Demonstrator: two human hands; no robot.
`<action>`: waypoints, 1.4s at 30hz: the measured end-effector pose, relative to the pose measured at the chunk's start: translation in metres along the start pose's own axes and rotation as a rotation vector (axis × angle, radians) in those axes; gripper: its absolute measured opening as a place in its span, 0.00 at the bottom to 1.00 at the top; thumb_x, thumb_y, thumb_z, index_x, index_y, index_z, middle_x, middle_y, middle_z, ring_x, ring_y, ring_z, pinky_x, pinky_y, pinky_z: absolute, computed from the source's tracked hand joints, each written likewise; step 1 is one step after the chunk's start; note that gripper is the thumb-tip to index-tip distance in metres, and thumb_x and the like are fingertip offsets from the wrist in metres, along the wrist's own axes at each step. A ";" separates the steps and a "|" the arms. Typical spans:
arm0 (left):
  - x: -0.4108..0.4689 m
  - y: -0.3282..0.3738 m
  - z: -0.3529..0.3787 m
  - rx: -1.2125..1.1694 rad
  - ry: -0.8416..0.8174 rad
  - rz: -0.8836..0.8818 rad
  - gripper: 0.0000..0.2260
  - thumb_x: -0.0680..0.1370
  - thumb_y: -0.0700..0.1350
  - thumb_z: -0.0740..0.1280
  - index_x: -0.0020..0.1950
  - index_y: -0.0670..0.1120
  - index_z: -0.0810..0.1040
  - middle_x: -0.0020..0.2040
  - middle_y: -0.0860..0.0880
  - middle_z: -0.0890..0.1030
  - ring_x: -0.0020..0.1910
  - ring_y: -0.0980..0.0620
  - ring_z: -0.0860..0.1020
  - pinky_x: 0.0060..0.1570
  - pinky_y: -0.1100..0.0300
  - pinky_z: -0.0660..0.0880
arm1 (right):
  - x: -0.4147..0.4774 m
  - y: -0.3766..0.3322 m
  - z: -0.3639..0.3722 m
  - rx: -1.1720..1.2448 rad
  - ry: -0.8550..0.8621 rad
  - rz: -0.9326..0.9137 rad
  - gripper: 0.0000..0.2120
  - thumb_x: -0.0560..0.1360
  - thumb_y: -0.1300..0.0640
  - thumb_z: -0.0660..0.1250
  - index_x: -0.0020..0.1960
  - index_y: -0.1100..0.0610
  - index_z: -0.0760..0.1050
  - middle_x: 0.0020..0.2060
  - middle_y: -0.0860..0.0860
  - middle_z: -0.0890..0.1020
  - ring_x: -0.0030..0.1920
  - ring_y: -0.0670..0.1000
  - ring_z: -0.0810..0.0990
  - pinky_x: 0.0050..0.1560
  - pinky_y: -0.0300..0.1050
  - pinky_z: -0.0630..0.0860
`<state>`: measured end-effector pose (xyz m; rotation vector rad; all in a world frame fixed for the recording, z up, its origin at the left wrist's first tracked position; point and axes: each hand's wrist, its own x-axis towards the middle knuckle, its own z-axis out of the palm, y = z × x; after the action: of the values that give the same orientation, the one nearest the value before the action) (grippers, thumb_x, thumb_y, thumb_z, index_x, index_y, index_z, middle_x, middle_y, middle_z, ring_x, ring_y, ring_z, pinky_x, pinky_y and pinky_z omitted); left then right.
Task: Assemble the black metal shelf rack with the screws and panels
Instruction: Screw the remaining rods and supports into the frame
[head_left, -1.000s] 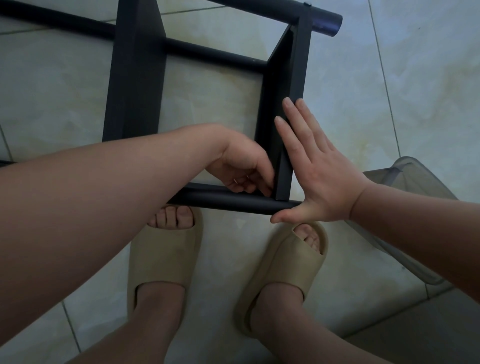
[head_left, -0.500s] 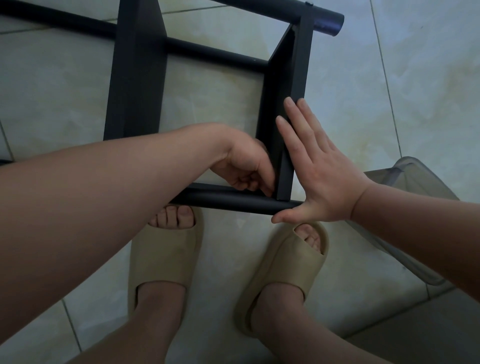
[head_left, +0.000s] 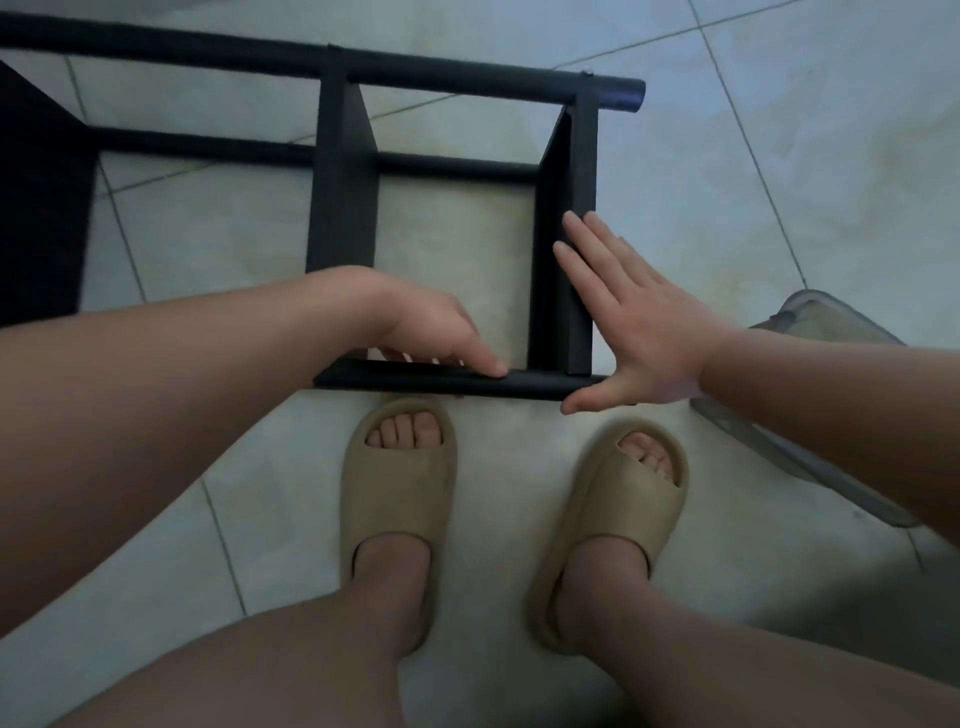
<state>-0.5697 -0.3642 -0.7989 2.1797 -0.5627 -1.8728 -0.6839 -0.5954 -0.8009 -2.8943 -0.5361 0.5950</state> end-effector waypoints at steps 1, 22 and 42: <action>-0.011 -0.004 0.000 0.067 0.009 -0.002 0.16 0.73 0.65 0.70 0.48 0.53 0.83 0.46 0.55 0.83 0.50 0.53 0.79 0.52 0.55 0.74 | 0.001 -0.004 -0.007 -0.003 -0.053 0.035 0.67 0.64 0.16 0.57 0.82 0.60 0.36 0.81 0.56 0.33 0.80 0.55 0.31 0.81 0.55 0.41; -0.156 0.085 -0.009 0.297 0.782 0.172 0.16 0.77 0.59 0.70 0.57 0.50 0.81 0.48 0.50 0.78 0.49 0.48 0.76 0.46 0.57 0.69 | -0.070 -0.079 -0.152 0.090 -0.023 0.364 0.48 0.78 0.37 0.65 0.83 0.53 0.40 0.83 0.51 0.44 0.82 0.56 0.41 0.81 0.57 0.42; -0.114 0.037 -0.046 0.285 1.239 -0.090 0.21 0.84 0.57 0.54 0.73 0.49 0.66 0.68 0.43 0.73 0.67 0.40 0.69 0.66 0.47 0.62 | 0.062 -0.063 -0.148 0.248 0.261 0.474 0.41 0.79 0.28 0.46 0.83 0.50 0.40 0.82 0.51 0.37 0.81 0.56 0.35 0.79 0.59 0.37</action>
<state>-0.5435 -0.3545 -0.6738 2.9615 -0.4380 -0.1873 -0.5907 -0.5239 -0.6746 -2.7929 0.2497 0.2956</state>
